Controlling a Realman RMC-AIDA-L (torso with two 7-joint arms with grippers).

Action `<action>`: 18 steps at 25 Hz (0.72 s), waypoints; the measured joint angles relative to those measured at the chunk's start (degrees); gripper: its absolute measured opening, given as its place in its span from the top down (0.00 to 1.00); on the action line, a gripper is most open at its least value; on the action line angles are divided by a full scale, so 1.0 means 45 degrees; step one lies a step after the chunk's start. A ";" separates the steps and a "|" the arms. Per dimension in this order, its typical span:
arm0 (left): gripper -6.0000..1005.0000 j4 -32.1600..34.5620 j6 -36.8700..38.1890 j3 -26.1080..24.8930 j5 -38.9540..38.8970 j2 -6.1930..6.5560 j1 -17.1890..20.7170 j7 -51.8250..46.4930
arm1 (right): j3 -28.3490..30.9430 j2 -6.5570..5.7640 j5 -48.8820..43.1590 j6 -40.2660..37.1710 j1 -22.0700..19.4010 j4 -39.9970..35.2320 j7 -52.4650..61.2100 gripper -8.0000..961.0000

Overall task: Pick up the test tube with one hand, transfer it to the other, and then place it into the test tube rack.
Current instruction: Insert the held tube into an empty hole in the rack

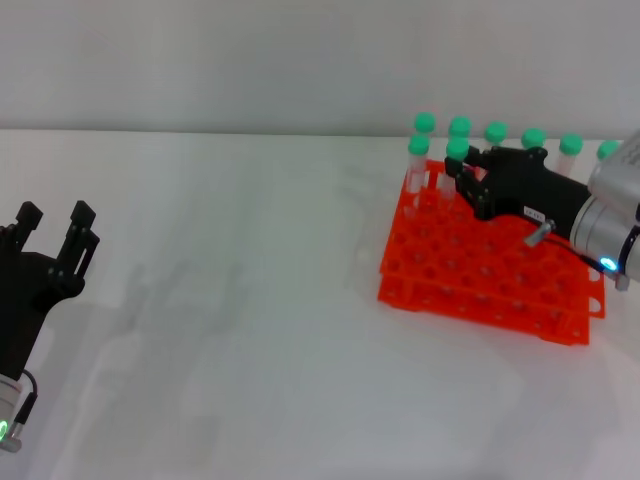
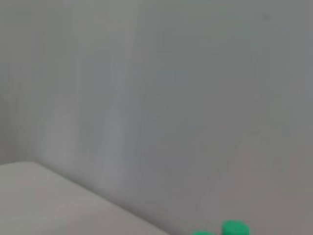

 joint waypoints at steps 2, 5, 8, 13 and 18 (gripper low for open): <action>0.35 -0.0033 0.0000 -0.0008 0.0000 0.0000 -0.0039 0.0000 | -0.0159 0.0002 -0.0030 0.0046 -0.0017 -0.0034 -0.0011 0.78; 0.35 -0.0047 0.0001 -0.0009 0.0000 0.0000 -0.0076 -0.0022 | -0.0385 0.0002 -0.0031 0.0288 0.0040 -0.0053 -0.0013 0.78; 0.35 -0.0029 0.0001 -0.0001 0.0000 0.0001 -0.0078 -0.0101 | -0.0651 0.0002 -0.0002 0.0470 0.0060 -0.0101 0.0038 0.78; 0.35 -0.0003 0.0000 0.0010 -0.0002 0.0000 -0.0074 -0.0118 | -0.0669 0.0003 0.0106 0.0498 0.0031 -0.0219 0.0084 0.76; 0.35 -0.0020 0.0002 -0.0001 -0.0003 0.0001 -0.0070 -0.0118 | -0.0627 -0.0010 0.0252 0.0432 -0.0636 -0.1051 0.0110 0.56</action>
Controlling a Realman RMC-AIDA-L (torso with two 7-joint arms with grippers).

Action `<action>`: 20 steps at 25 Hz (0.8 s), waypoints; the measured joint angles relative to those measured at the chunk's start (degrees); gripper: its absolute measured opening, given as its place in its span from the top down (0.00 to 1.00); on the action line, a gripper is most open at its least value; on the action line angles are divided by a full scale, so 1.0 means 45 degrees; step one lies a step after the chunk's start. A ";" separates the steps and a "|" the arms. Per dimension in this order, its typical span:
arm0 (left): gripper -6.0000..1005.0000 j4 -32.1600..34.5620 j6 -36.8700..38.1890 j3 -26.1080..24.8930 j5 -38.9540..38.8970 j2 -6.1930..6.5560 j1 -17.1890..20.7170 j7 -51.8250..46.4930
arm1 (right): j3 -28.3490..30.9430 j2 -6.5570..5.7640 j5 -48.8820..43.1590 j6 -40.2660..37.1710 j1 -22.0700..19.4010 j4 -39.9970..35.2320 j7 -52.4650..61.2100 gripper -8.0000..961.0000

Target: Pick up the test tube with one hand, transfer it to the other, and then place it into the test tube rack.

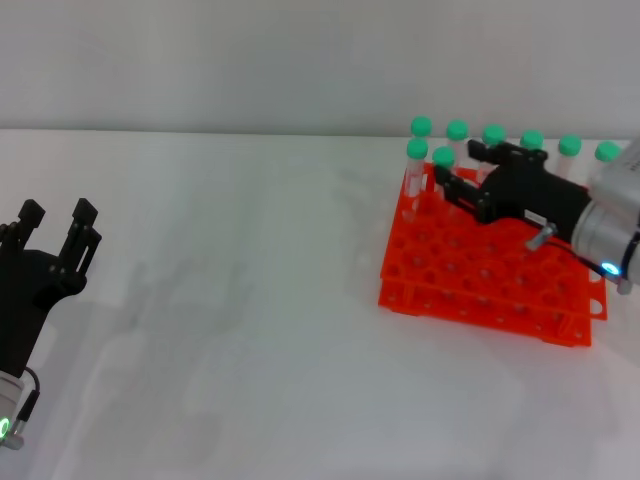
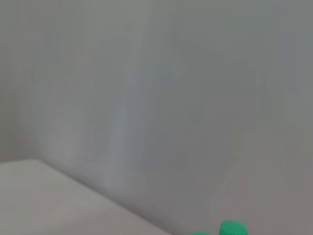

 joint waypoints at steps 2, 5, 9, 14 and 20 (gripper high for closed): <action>0.35 0.0000 -0.0001 -0.0008 0.0000 -0.0001 0.0005 0.0000 | 0.0005 -0.0034 0.0148 -0.0010 -0.0477 -0.0522 0.0006 0.47; 0.35 0.0024 0.0000 -0.0030 0.0000 0.0000 0.0018 0.0000 | 0.0019 -0.0104 0.0312 -0.0025 -0.1133 -0.1189 0.0008 0.32; 0.35 0.0046 -0.0001 -0.0043 0.0000 0.0011 0.0011 0.0000 | 0.0127 -0.0149 0.0398 -0.0063 -0.1542 -0.1559 0.0011 0.25; 0.35 0.0086 0.0000 -0.0045 0.0004 0.0020 -0.0016 0.0001 | 0.0872 -0.0112 0.0418 -0.0596 -0.1833 -0.1504 -0.0005 0.15; 0.35 0.0087 0.0000 -0.0048 0.0002 0.0021 -0.0011 0.0000 | 0.3060 -0.0088 0.0518 -0.2730 -0.2788 -0.1301 -0.0160 0.11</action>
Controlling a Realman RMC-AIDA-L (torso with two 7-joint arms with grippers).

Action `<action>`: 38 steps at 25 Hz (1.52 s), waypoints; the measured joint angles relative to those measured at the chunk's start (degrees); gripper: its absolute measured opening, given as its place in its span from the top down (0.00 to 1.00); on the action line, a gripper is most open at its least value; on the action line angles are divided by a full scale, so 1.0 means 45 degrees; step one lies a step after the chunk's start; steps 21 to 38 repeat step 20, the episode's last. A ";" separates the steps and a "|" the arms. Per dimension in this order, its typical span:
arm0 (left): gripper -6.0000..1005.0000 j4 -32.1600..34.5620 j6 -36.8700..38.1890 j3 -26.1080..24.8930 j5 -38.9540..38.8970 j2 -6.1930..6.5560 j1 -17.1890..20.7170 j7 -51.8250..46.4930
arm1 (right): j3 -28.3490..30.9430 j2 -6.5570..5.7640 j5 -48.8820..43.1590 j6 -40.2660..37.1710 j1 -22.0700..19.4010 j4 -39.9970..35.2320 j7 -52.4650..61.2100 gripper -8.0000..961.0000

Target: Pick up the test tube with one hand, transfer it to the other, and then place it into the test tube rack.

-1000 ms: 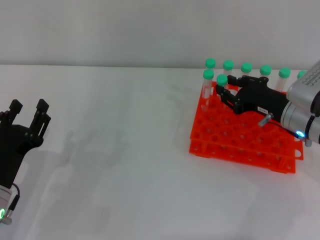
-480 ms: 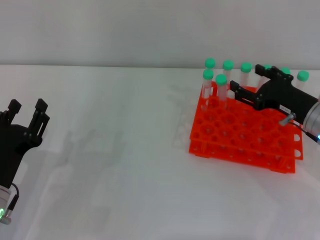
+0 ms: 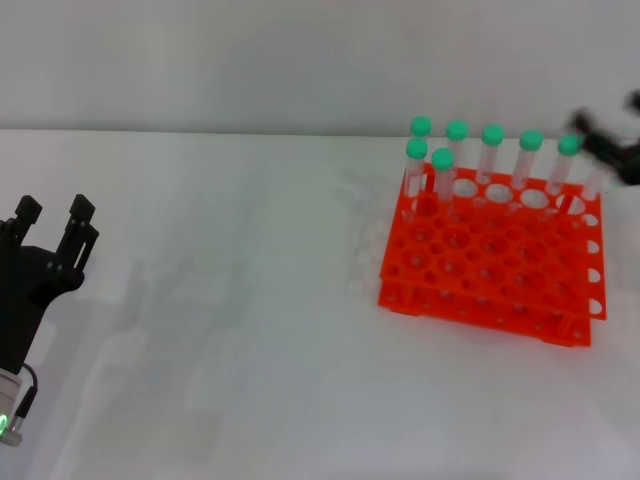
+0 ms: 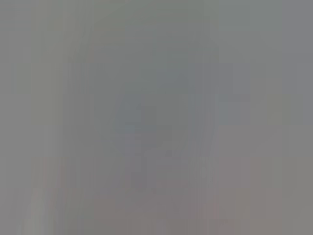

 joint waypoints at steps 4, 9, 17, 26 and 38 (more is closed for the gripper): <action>0.35 0.0003 0.0000 0.0000 0.0000 -0.0002 0.0002 0.0001 | 0.2322 -0.0038 0.1291 -0.1414 -0.0180 0.1354 -0.1594 0.11; 0.35 0.0150 0.0003 0.0038 -0.0001 -0.0001 -0.0019 0.0000 | 0.4894 -0.0096 0.2434 -0.1035 0.0054 0.2928 -0.3886 0.12; 0.35 0.0186 0.0091 0.0016 -0.0033 -0.0006 -0.0012 0.0000 | 0.5433 -0.0108 0.2454 -0.0238 -0.0038 0.3473 -0.4252 0.12; 0.35 0.0195 0.0145 0.0000 -0.0108 -0.0025 -0.0004 -0.0009 | 0.5442 -0.0112 0.2455 -0.0158 -0.0039 0.3639 -0.4266 0.12; 0.35 0.0195 0.0145 0.0000 -0.0108 -0.0025 -0.0004 -0.0009 | 0.5442 -0.0112 0.2455 -0.0158 -0.0039 0.3639 -0.4266 0.12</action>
